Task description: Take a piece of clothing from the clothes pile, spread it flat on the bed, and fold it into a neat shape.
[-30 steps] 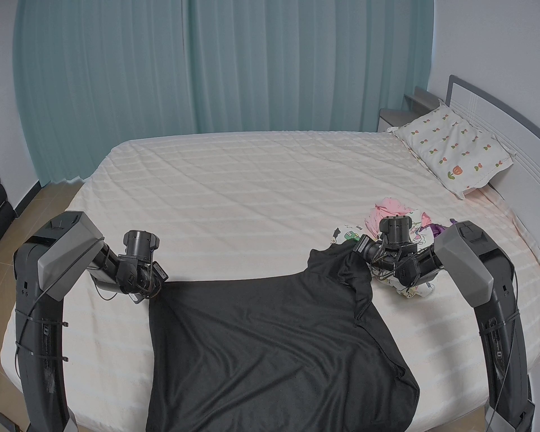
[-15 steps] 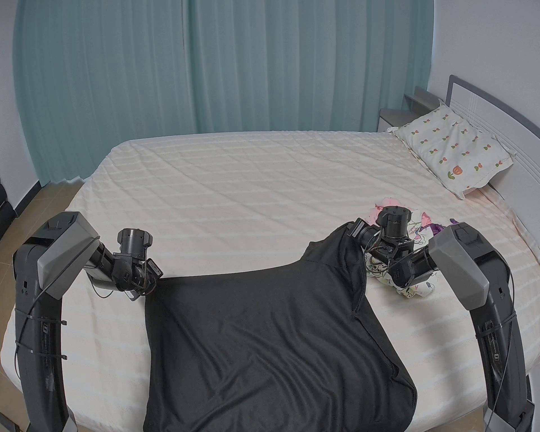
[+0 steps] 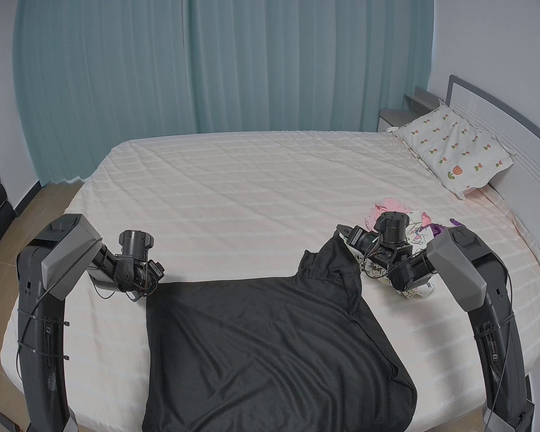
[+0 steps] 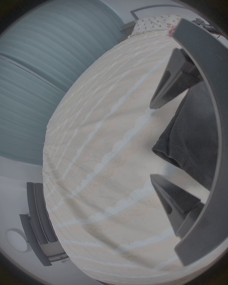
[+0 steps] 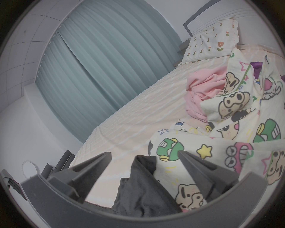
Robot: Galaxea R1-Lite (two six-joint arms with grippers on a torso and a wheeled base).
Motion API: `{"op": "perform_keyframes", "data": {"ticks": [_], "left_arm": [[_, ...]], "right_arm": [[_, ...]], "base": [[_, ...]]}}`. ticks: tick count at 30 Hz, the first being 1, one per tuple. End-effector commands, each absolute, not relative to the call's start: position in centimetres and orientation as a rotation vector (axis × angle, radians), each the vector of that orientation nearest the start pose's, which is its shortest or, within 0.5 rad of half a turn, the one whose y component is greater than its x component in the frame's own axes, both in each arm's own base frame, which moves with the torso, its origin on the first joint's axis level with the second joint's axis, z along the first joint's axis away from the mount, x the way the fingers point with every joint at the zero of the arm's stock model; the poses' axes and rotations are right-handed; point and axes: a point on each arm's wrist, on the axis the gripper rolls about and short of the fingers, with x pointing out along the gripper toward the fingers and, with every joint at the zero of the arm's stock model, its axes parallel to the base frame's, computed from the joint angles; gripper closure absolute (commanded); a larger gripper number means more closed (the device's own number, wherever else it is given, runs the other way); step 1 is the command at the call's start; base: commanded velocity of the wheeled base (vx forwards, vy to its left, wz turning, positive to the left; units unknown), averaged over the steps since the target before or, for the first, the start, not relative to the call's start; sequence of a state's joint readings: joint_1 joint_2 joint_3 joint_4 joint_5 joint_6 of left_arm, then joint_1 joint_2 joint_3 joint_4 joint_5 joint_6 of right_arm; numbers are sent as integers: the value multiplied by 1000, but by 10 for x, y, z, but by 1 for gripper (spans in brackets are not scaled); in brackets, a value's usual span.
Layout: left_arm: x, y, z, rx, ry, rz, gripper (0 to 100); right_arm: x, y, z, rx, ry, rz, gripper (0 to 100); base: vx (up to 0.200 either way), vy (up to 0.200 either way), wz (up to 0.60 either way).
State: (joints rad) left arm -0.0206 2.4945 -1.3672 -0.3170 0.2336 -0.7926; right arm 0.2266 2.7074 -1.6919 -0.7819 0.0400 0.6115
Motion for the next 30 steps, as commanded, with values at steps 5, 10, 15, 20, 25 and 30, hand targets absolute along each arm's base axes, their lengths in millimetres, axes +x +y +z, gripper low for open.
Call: {"op": "perform_keyframes", "data": {"ticks": [5,10,15,20,25,30], "left_arm": [[443,3,3,-692,669,481,0],[405,2,42,-786,702,393,0],[366,-2,46,-824,764,364,0],[346,-4,29,-902,763,379,0],[339,-8,20,-941,749,351,0],[337,-9,17,-941,746,346,0]], "right_arm": [[472,100,29,578,391,173,0],[411,99,15,527,588,204,0],[377,107,-2,417,696,239,0],[372,133,-17,344,726,178,0],[372,149,-25,311,744,170,0],[375,150,-27,294,769,138,100]], "base": [[0,0,0],[0,0,0],[0,0,0],[0,0,0],[0,0,0],[0,0,0]]}}
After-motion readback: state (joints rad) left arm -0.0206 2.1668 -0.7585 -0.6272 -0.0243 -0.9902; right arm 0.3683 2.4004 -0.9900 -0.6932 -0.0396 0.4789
